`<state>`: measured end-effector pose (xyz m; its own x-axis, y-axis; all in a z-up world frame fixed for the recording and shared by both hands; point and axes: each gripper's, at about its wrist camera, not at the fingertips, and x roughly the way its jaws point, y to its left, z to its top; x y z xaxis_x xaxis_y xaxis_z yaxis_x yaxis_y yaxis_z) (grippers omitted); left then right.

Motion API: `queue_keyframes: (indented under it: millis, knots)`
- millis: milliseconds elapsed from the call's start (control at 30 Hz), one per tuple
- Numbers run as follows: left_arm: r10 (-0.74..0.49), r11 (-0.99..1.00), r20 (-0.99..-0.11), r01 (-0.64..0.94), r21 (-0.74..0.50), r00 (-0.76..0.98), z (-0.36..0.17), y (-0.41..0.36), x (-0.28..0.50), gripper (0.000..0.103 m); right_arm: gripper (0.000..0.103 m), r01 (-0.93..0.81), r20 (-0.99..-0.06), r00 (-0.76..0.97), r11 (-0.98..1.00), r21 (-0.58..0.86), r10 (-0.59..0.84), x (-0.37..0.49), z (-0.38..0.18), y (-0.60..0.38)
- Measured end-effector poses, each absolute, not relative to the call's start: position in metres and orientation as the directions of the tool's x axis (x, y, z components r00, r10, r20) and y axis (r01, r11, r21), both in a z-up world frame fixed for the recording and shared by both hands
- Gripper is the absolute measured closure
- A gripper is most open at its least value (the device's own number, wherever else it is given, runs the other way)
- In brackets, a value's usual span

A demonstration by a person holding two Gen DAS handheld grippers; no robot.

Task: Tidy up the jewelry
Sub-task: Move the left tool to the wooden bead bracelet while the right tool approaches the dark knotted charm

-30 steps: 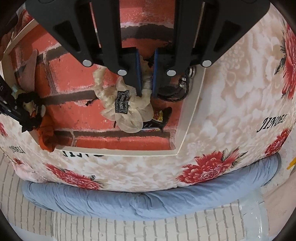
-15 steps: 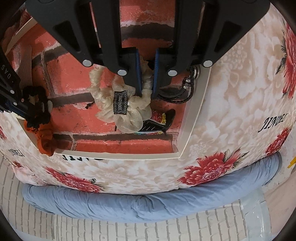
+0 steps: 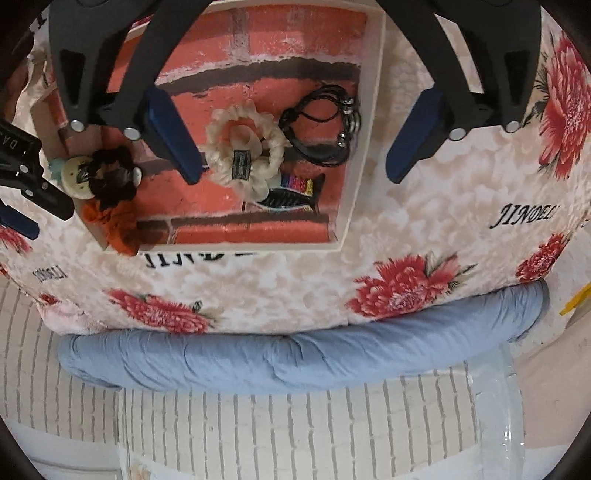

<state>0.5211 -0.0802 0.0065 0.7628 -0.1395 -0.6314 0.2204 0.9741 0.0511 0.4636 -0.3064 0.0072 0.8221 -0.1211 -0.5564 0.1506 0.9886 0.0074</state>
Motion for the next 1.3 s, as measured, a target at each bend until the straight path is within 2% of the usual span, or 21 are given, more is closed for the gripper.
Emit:
queue_keyframes:
  millis: [133, 533, 967, 1300]
  knots:
    - [-0.132, 0.98, -0.628, 0.197, 0.034, 0.767, 0.013, -0.074, 0.515, 0.005, 0.01, 0.174, -0.541, 0.827, 0.985, -0.006, -0.15, 0.458, 0.013, -0.309]
    - [-0.059, 0.99, -0.641, 0.129, 0.062, 0.765, 0.028, -0.053, 0.46, 0.005, 0.008, 0.231, -0.505, 0.835, 0.972, -0.042, -0.22, 0.403, 0.04, -0.304]
    - [-0.044, 0.991, -0.703, 0.117, 0.057, 0.71, 0.001, -0.03, 0.376, 0.005, 0.008, 0.197, -0.608, 0.776, 0.98, -0.019, -0.168, 0.316, -0.001, -0.293]
    - [-0.044, 0.993, -0.754, 0.111, 0.038, 0.655, -0.033, -0.023, 0.338, 0.005, 0.008, 0.167, -0.65, 0.751, 0.986, 0.017, -0.116, 0.275, -0.025, -0.286]
